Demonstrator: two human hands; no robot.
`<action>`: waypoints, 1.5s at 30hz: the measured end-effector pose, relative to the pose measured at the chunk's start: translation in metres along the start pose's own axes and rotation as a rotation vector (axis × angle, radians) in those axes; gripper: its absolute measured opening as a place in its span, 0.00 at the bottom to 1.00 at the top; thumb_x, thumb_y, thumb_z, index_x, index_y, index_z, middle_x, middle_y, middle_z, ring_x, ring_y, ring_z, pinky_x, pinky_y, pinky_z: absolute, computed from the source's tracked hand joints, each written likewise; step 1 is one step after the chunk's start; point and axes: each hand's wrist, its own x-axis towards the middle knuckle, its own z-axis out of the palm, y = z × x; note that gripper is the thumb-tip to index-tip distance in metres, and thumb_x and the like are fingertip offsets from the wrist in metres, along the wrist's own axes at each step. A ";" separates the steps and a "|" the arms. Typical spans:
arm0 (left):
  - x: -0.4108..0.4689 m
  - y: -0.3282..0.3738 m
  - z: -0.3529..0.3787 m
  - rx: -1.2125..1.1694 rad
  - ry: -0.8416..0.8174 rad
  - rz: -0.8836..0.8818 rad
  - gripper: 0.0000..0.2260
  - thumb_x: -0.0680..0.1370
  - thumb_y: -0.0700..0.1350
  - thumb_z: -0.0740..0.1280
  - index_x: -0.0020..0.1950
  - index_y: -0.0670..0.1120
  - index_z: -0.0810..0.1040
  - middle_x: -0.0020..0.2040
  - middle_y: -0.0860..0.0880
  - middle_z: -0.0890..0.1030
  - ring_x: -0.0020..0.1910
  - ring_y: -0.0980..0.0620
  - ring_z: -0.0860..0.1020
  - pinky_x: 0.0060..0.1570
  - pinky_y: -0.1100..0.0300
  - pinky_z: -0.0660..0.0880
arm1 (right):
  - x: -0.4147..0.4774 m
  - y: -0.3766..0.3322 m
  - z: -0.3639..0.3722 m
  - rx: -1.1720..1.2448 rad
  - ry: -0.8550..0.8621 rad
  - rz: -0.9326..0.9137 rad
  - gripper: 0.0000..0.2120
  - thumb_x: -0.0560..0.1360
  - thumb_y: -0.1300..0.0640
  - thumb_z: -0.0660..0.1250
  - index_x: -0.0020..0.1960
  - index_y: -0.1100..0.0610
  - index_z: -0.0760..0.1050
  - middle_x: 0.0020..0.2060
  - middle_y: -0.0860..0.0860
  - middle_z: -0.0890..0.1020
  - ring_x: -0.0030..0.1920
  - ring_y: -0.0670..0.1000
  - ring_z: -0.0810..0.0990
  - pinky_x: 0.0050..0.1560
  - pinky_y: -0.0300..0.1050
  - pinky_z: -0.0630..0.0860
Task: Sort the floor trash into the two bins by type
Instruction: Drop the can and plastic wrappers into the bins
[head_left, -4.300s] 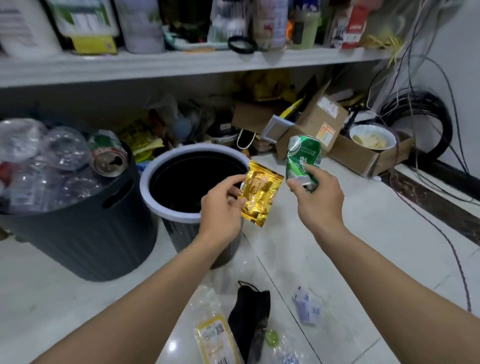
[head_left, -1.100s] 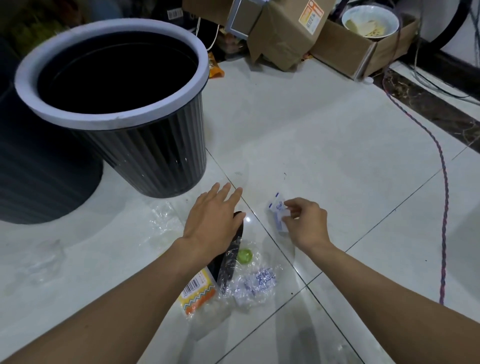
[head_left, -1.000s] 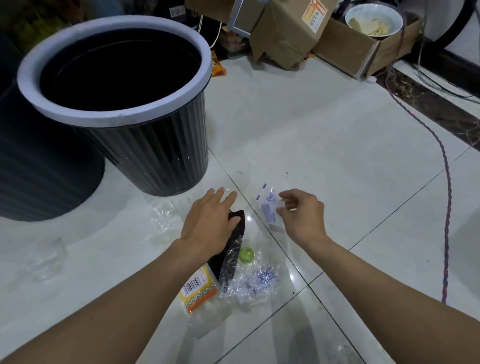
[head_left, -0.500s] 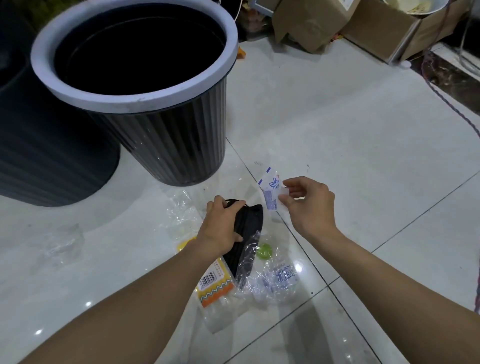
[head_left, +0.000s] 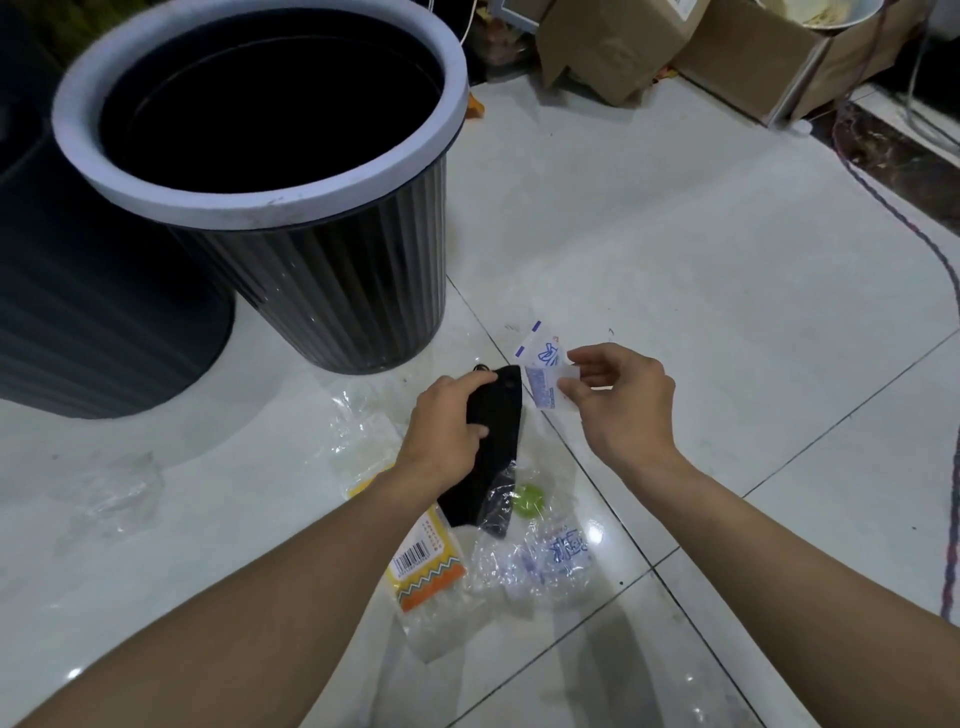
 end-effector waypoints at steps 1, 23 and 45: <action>0.001 0.007 -0.004 -0.031 0.040 0.021 0.27 0.74 0.34 0.70 0.69 0.53 0.72 0.57 0.48 0.75 0.57 0.48 0.74 0.58 0.62 0.70 | 0.001 -0.004 -0.003 0.016 0.012 -0.001 0.10 0.71 0.66 0.73 0.51 0.56 0.82 0.37 0.43 0.79 0.37 0.38 0.77 0.40 0.21 0.70; -0.018 0.119 -0.153 -0.222 0.462 0.393 0.26 0.71 0.36 0.75 0.66 0.53 0.75 0.48 0.53 0.75 0.46 0.54 0.76 0.51 0.55 0.77 | 0.018 -0.170 -0.073 0.281 0.246 -0.292 0.09 0.71 0.63 0.75 0.47 0.52 0.81 0.37 0.41 0.80 0.36 0.40 0.78 0.41 0.28 0.75; 0.035 0.086 -0.281 -0.188 0.581 0.139 0.29 0.73 0.39 0.73 0.73 0.48 0.69 0.66 0.46 0.75 0.56 0.47 0.78 0.58 0.52 0.76 | 0.039 -0.268 -0.026 0.171 0.143 -0.547 0.07 0.71 0.61 0.75 0.48 0.53 0.81 0.36 0.40 0.79 0.37 0.39 0.78 0.39 0.26 0.74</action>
